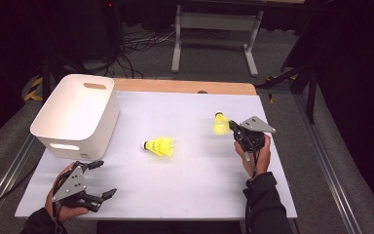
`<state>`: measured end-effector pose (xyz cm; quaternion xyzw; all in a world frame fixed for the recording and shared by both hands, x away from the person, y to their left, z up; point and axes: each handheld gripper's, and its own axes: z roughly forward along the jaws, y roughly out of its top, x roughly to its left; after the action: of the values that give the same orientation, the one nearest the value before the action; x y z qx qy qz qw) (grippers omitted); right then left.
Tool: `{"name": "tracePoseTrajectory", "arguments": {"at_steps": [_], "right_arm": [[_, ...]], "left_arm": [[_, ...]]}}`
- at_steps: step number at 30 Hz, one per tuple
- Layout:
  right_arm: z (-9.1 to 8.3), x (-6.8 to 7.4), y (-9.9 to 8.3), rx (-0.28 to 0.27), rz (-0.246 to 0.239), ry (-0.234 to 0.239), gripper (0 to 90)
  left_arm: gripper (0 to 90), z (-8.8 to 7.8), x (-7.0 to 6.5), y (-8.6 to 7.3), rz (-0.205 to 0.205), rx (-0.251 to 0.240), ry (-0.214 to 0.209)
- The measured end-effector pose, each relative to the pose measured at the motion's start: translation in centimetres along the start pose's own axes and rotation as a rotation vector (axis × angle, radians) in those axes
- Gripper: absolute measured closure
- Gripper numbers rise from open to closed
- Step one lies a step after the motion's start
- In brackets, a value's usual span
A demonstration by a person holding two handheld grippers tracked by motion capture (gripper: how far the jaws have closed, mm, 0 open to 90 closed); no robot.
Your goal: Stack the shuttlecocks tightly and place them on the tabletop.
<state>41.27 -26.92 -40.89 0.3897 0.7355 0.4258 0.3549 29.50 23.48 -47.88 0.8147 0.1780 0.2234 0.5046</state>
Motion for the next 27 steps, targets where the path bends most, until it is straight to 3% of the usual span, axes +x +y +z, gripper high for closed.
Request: {"name": "tracePoseTrajectory", "arguments": {"at_steps": [16,27], "right_arm": [[-3.0,0.8,0.3,-0.046,-0.040,0.118,90.0],[-3.9,2.4,0.0,-0.045,-0.120,0.214,90.0]], "left_arm": [[6.5,0.1,0.0,0.0,-0.002,0.004,-0.003],[6.8,0.2,-0.1,-0.1,0.004,0.010,-0.007]]}}
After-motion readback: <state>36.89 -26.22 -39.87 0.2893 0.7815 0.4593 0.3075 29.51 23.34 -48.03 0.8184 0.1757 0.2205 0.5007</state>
